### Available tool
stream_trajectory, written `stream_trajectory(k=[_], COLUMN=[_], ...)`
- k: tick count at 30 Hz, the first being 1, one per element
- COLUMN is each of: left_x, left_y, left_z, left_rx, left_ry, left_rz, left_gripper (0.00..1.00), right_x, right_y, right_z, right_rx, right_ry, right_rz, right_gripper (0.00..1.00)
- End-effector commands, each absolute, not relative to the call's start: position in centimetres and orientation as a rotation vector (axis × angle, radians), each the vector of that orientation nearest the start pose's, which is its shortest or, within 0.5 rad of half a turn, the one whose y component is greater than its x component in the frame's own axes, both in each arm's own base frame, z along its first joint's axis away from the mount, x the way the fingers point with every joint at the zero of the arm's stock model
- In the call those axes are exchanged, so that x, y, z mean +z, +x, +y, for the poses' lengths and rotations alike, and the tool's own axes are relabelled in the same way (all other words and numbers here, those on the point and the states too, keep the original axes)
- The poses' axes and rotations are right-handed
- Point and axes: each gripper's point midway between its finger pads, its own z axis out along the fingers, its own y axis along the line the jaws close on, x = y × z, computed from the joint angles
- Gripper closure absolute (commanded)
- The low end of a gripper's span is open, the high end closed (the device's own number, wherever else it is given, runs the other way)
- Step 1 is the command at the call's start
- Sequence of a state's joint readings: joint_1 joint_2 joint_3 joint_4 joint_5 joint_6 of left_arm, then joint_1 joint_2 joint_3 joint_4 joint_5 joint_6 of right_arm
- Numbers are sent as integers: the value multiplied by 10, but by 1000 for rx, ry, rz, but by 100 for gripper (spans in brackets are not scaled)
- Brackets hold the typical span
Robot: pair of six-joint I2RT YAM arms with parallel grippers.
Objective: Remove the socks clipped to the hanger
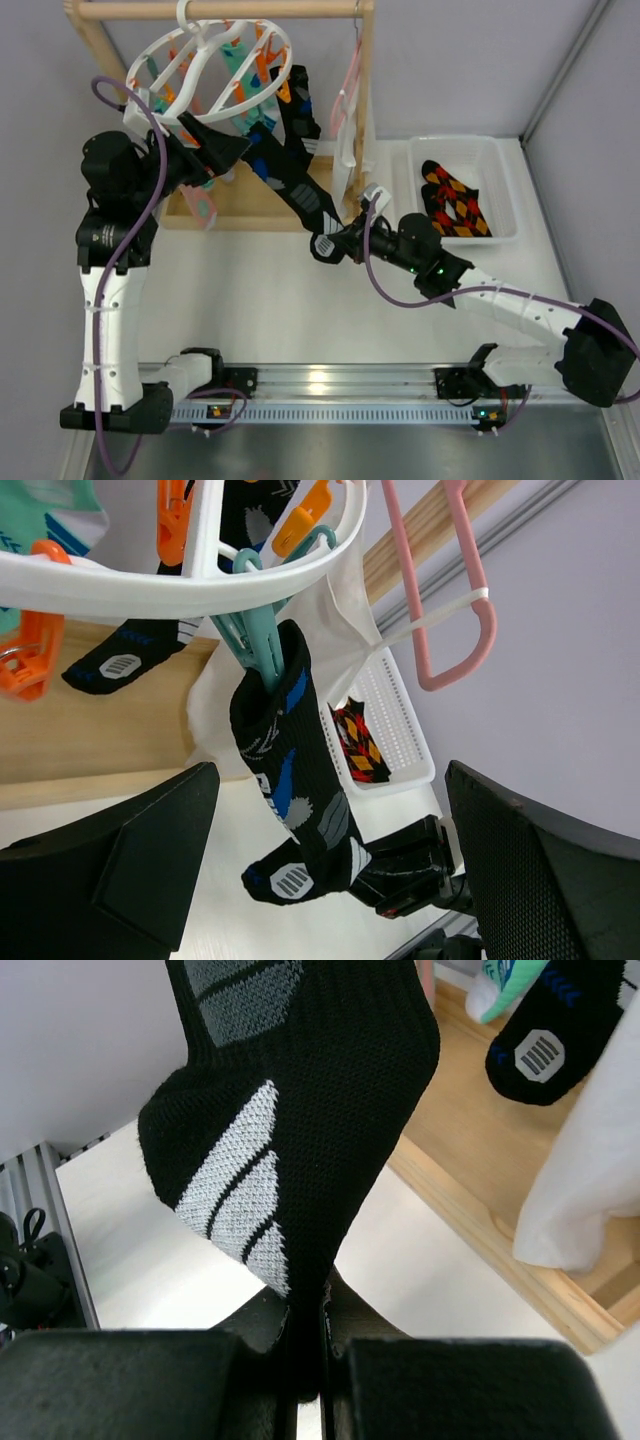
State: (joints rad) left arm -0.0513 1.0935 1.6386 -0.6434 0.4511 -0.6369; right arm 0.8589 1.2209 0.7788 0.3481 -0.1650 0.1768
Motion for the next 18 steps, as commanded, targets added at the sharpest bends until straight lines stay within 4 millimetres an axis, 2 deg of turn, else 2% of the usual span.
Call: stream_trajectory(k=[1,5,8,18], left_x=[491,492,485,468], left_y=[300,312,326,350], left_z=[-126,-140,-150,-153], left_rx=[-969,-996,-975,-956], left_ry=[-103,-93,-111,-168], left_rz=[1633,1611,1615,1596], left_gripper=[2,2,2,2], right_x=[260,261,263,276], right_y=[243,249,251,249], right_z=[328,318,312,295], right_rx=[924,931,945,975], right_ry=[-721,-711,-707,-728], right_rz=[1580,1589,1595,1595], right_gripper=[100,100,100,100])
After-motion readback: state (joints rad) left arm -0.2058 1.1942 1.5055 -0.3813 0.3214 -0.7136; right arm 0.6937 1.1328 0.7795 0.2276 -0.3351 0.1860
